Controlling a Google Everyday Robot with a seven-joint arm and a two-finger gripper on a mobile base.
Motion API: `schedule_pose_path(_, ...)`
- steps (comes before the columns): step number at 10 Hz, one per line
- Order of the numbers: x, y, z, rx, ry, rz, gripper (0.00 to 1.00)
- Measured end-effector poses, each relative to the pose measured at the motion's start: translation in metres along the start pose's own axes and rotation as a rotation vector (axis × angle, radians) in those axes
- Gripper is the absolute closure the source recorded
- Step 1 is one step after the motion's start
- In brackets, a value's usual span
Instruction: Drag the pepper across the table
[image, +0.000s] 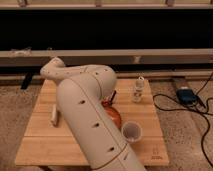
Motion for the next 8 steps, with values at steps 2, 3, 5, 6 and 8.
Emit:
schedule_pose_path(2, -0.012, 0.005, -0.005, -0.003, -0.008, -0.007, 0.93)
schedule_pose_path(3, -0.011, 0.003, -0.004, 0.002, 0.001, -0.011, 0.83)
schedule_pose_path(5, -0.002, -0.001, -0.002, 0.020, 0.032, -0.021, 0.65)
schedule_pose_path(6, 0.008, -0.009, 0.000, 0.032, 0.052, -0.016, 0.53)
schedule_pose_path(8, 0.028, -0.023, 0.006, 0.040, 0.083, 0.010, 0.35)
